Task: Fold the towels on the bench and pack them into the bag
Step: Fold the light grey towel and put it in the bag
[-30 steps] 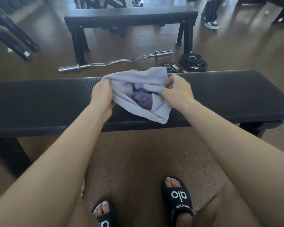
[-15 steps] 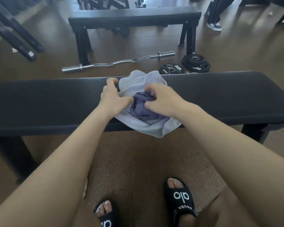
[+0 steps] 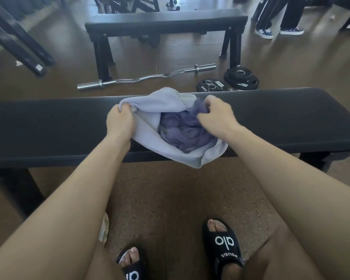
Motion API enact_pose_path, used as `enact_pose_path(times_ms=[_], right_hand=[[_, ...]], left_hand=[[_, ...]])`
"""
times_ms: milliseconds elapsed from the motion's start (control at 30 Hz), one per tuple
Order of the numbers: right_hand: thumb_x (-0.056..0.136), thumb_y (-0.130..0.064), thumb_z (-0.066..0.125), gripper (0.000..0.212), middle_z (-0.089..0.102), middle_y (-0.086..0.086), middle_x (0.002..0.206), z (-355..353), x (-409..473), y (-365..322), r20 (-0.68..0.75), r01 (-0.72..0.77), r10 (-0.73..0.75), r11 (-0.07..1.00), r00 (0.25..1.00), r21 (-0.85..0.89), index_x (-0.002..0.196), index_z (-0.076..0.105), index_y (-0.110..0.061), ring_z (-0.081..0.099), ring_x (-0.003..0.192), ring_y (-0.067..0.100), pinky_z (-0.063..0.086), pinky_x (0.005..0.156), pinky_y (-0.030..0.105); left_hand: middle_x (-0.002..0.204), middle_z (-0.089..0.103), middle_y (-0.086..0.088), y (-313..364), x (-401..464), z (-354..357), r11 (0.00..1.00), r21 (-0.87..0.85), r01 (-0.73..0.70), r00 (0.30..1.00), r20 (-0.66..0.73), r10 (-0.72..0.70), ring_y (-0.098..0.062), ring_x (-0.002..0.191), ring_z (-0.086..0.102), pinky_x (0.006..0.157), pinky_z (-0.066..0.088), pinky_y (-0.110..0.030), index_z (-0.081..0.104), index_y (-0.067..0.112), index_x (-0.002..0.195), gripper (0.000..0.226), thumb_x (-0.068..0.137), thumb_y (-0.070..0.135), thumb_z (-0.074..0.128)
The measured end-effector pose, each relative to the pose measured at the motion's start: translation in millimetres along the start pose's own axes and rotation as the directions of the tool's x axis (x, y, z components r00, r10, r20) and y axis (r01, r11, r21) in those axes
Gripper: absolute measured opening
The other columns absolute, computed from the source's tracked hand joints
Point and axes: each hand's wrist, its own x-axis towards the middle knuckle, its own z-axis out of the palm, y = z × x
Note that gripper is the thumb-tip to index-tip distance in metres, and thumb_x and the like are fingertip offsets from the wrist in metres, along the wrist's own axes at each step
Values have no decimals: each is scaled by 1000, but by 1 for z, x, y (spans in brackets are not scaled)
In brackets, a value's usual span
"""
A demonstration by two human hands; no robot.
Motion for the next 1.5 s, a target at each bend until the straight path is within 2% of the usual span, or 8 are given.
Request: enact_pose_path(times_ms=[233, 433, 633, 833, 1000, 1167, 1333, 1500], right_hand=[[90, -11, 50, 34, 60, 7, 110, -31, 22, 32, -363, -271, 597, 716, 715, 644, 124, 53, -9, 59, 96, 25, 49, 81, 32], [84, -49, 65, 47, 50, 12, 133, -11, 11, 19, -56, -178, 180, 983, 982, 42, 124, 53, -28, 47, 127, 31, 40, 100, 34], [77, -73, 62, 77, 22, 14, 153, 22, 4, 11, 245, 93, 39, 858, 969, -505, 143, 39, -42, 16, 144, 41, 30, 113, 56], [88, -16, 59, 36, 50, 21, 126, -1, 13, 26, -201, 73, -201, 858, 959, -508, 123, 56, -11, 47, 117, 40, 45, 90, 48], [88, -15, 63, 48, 42, 22, 137, -33, 18, 66, -507, -289, 3, 825, 862, -486, 133, 46, -12, 41, 126, 42, 41, 95, 52], [85, -18, 66, 64, 28, 22, 151, -32, 10, 102, -354, -439, 274, 686, 894, -580, 143, 39, -21, 23, 141, 43, 25, 113, 58], [86, -31, 59, 63, 34, 27, 151, -20, 14, 69, -267, -257, 76, 606, 961, -753, 144, 38, -20, 19, 146, 43, 13, 116, 61], [90, -16, 52, 33, 65, 7, 120, -4, 7, 10, 97, 175, -148, 903, 984, -392, 121, 63, -21, 60, 106, 29, 50, 88, 36]], left_hand=[[134, 63, -6, -6, 21, -29, 905, -243, 348, 903, -172, -393, -26, 114, 64, 96, 52, -37, 59, 14, 134, 39, 102, 32, 43], [110, 74, -7, -5, -1, -12, 990, 68, 120, 980, 151, -129, -24, 97, 72, 87, 60, -47, 69, 18, 111, 40, 78, 40, 67], [120, 59, -4, -2, -22, 9, 916, 371, -153, 950, 311, 33, -26, 105, 60, 92, 54, -45, 39, 19, 138, 61, 88, 36, 70], [109, 62, -5, -15, -24, 8, 731, 557, -394, 895, 414, 167, -30, 95, 61, 79, 53, -43, 39, 17, 130, 47, 92, 25, 65], [116, 60, -18, -19, -13, -3, 793, 553, -254, 959, 248, 134, -37, 97, 59, 82, 52, -46, 32, 12, 146, 52, 96, 10, 46], [128, 59, -16, -26, -8, -11, 894, 439, -91, 990, 138, 33, -38, 112, 60, 95, 53, -53, 33, 10, 146, 60, 93, 26, 58], [118, 64, -7, -24, -7, -8, 929, 358, -93, 982, 189, 26, -24, 99, 63, 84, 56, -41, 42, 15, 139, 60, 86, 33, 65], [76, 56, -3, -24, -8, -12, 990, -98, 100, 985, 150, -85, -22, 74, 52, 63, 47, -29, 56, 13, 85, 7, 87, 12, 50]])
